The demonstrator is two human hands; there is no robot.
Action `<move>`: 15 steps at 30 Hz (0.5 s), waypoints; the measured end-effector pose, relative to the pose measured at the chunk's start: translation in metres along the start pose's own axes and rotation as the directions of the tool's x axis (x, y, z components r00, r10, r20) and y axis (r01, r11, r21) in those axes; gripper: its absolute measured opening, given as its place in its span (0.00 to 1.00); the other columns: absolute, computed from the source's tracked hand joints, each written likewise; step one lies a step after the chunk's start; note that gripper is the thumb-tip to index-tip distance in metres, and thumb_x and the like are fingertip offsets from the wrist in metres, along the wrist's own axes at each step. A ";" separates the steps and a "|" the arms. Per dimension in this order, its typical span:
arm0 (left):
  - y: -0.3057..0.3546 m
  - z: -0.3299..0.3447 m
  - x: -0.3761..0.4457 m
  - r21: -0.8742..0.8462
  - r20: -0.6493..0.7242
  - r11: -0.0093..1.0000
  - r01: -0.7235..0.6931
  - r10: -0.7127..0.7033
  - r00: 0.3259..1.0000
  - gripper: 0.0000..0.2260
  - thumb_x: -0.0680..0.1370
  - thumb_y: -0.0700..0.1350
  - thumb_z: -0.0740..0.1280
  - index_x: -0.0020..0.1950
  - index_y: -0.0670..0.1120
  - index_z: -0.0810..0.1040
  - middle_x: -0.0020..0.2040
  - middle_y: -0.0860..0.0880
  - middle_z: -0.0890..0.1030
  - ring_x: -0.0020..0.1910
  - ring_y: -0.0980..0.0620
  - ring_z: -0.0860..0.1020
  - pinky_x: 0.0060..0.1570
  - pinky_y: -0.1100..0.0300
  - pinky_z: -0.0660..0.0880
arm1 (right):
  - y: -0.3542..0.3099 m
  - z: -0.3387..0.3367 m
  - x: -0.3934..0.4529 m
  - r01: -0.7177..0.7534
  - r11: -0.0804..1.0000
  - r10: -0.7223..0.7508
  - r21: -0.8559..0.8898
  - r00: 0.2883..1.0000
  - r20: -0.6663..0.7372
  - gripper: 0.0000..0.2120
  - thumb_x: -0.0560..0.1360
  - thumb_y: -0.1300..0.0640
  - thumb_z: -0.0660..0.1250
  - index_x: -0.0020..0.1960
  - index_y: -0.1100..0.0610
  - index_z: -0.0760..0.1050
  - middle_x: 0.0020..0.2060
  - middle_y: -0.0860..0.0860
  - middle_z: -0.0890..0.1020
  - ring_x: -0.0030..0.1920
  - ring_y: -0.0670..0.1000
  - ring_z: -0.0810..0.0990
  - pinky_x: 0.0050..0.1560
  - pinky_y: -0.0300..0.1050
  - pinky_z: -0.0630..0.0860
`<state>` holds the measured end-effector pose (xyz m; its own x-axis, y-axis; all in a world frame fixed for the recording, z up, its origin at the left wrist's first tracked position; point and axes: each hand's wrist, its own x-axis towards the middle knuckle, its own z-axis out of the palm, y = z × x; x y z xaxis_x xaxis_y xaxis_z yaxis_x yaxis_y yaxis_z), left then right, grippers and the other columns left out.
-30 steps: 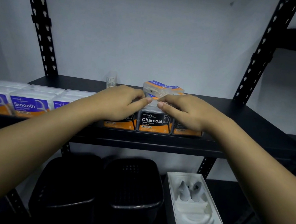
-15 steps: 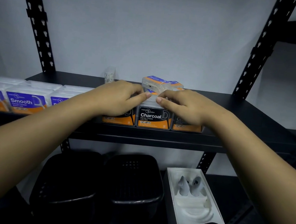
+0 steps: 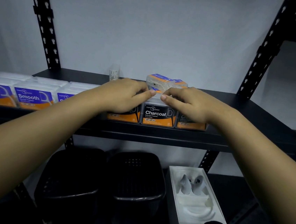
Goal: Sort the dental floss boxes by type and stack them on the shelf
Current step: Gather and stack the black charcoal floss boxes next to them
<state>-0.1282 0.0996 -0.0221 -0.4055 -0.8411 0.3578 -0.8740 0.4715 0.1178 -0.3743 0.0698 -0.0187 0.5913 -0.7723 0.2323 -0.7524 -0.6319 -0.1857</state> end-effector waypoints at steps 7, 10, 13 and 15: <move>-0.004 -0.003 0.003 -0.073 0.079 0.997 0.008 -0.003 0.997 0.22 0.82 0.65 0.52 0.55 0.52 0.78 0.46 0.51 0.82 0.47 0.50 0.80 0.51 0.47 0.77 | 0.001 0.001 0.001 0.002 1.000 -0.002 0.000 1.000 -0.011 0.29 0.75 0.23 0.46 0.59 0.37 0.76 0.44 0.42 0.82 0.47 0.45 0.79 0.55 0.55 0.77; -0.003 -0.006 0.003 -0.076 0.106 0.997 0.022 -0.014 0.994 0.21 0.82 0.64 0.53 0.56 0.52 0.78 0.46 0.51 0.82 0.46 0.51 0.79 0.51 0.46 0.77 | 0.000 0.001 0.002 0.000 1.000 0.000 -0.001 1.000 -0.017 0.29 0.75 0.24 0.46 0.57 0.38 0.76 0.42 0.43 0.81 0.46 0.45 0.79 0.54 0.55 0.77; -0.002 -0.008 0.002 -0.073 0.108 0.997 0.020 -0.012 0.994 0.20 0.82 0.63 0.53 0.57 0.52 0.78 0.46 0.52 0.81 0.47 0.51 0.79 0.52 0.48 0.77 | -0.003 0.001 0.002 -0.003 1.000 0.003 -0.005 1.000 -0.018 0.30 0.75 0.24 0.45 0.57 0.40 0.76 0.42 0.43 0.81 0.46 0.46 0.79 0.53 0.55 0.77; -0.002 -0.009 0.001 -0.073 0.115 0.997 0.023 -0.015 0.993 0.20 0.83 0.62 0.53 0.57 0.51 0.78 0.47 0.52 0.81 0.47 0.51 0.79 0.52 0.48 0.77 | -0.003 0.001 0.002 -0.006 1.000 0.006 -0.009 1.000 -0.011 0.30 0.75 0.24 0.45 0.57 0.40 0.76 0.43 0.43 0.81 0.47 0.46 0.79 0.53 0.54 0.76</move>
<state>-0.1247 0.0998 -0.0134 -0.4209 -0.8728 0.2469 -0.8613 0.4700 0.1931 -0.3703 0.0695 -0.0190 0.5838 -0.7750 0.2420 -0.7582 -0.6270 -0.1788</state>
